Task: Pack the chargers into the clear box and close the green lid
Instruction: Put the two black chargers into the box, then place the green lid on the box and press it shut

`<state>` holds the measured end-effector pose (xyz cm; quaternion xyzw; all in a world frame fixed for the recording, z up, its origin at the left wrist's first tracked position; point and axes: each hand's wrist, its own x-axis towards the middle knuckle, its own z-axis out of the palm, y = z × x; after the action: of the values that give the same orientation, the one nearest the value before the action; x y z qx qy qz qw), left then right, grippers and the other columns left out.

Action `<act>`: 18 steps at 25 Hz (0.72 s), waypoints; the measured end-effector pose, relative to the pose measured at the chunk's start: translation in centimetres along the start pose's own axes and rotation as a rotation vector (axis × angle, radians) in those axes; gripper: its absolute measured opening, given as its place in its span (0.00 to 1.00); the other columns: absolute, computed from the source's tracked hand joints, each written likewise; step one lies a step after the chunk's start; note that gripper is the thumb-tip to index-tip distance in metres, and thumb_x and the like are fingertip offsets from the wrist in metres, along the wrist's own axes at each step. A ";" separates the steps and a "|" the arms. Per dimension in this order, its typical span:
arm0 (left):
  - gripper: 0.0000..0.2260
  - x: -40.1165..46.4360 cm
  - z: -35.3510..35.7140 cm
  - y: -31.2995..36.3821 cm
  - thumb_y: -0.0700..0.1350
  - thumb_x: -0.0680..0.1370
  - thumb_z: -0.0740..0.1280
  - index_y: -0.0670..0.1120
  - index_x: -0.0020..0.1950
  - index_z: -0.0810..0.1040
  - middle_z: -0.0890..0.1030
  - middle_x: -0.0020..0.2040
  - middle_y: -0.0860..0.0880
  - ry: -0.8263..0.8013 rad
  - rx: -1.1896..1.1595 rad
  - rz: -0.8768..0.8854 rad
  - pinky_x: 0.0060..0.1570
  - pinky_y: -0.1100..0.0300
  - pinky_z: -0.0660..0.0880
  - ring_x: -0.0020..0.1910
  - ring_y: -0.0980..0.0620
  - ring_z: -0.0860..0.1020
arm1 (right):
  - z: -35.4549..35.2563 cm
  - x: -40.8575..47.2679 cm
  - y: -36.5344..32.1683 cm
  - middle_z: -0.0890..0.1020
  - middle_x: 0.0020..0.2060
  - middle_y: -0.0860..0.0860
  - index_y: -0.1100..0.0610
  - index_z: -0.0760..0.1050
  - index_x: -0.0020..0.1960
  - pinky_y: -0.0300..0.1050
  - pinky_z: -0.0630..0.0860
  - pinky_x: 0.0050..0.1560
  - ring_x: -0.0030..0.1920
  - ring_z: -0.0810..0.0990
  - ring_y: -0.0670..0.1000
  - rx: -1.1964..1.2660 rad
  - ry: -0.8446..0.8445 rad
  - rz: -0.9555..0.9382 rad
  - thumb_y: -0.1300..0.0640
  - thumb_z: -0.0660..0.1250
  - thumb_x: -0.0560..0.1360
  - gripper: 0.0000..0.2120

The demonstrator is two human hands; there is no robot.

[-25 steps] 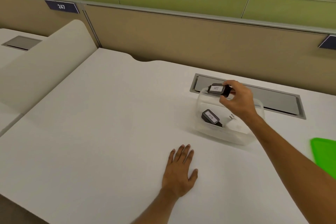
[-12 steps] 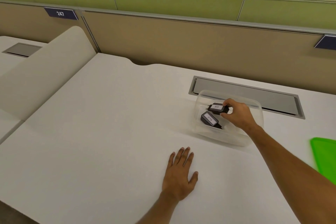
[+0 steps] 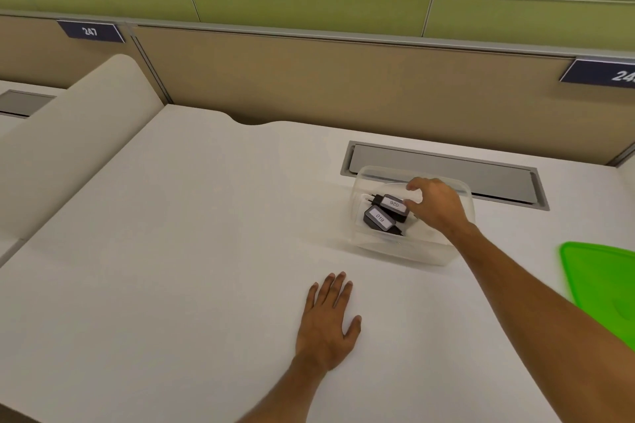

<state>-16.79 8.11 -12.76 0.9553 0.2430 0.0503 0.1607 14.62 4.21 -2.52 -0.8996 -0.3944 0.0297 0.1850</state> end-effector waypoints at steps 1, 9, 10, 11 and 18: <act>0.28 0.0 0.0 0.0 0.57 0.78 0.56 0.50 0.76 0.59 0.56 0.78 0.53 -0.002 0.001 -0.001 0.73 0.52 0.47 0.77 0.54 0.50 | -0.7 -0.3 0.2 0.84 0.53 0.52 0.54 0.79 0.57 0.49 0.75 0.52 0.55 0.80 0.55 0.019 0.044 -0.002 0.52 0.71 0.72 0.15; 0.27 0.0 -0.4 0.1 0.56 0.78 0.57 0.49 0.76 0.61 0.58 0.77 0.52 0.006 0.008 0.008 0.74 0.53 0.46 0.77 0.53 0.52 | -5.2 -7.2 6.6 0.84 0.53 0.53 0.56 0.79 0.56 0.50 0.75 0.53 0.54 0.80 0.57 0.058 0.234 0.223 0.54 0.69 0.73 0.13; 0.27 0.0 -0.4 0.2 0.56 0.78 0.57 0.49 0.76 0.61 0.58 0.77 0.52 0.007 0.011 0.012 0.74 0.53 0.46 0.77 0.54 0.52 | -5.5 -8.7 7.7 0.84 0.53 0.53 0.56 0.79 0.56 0.50 0.75 0.54 0.54 0.80 0.57 0.044 0.234 0.265 0.54 0.69 0.73 0.13; 0.27 -0.1 -0.4 0.2 0.56 0.78 0.56 0.49 0.76 0.61 0.58 0.77 0.52 0.011 0.013 0.016 0.74 0.53 0.45 0.77 0.54 0.52 | -5.6 -10.0 8.8 0.84 0.53 0.53 0.56 0.80 0.56 0.50 0.74 0.55 0.55 0.80 0.58 0.032 0.233 0.304 0.55 0.69 0.73 0.12; 0.30 -0.3 -0.5 0.2 0.59 0.76 0.48 0.48 0.76 0.60 0.58 0.78 0.51 0.020 0.021 0.026 0.74 0.56 0.42 0.77 0.54 0.51 | -5.4 -20.2 15.2 0.85 0.52 0.57 0.58 0.81 0.55 0.50 0.75 0.51 0.53 0.81 0.60 -0.064 0.199 0.600 0.57 0.69 0.71 0.14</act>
<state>-17.05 7.94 -12.19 0.9594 0.2329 0.0595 0.1475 12.39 -21.48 -4.74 -0.9797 -0.0919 -0.0177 0.1772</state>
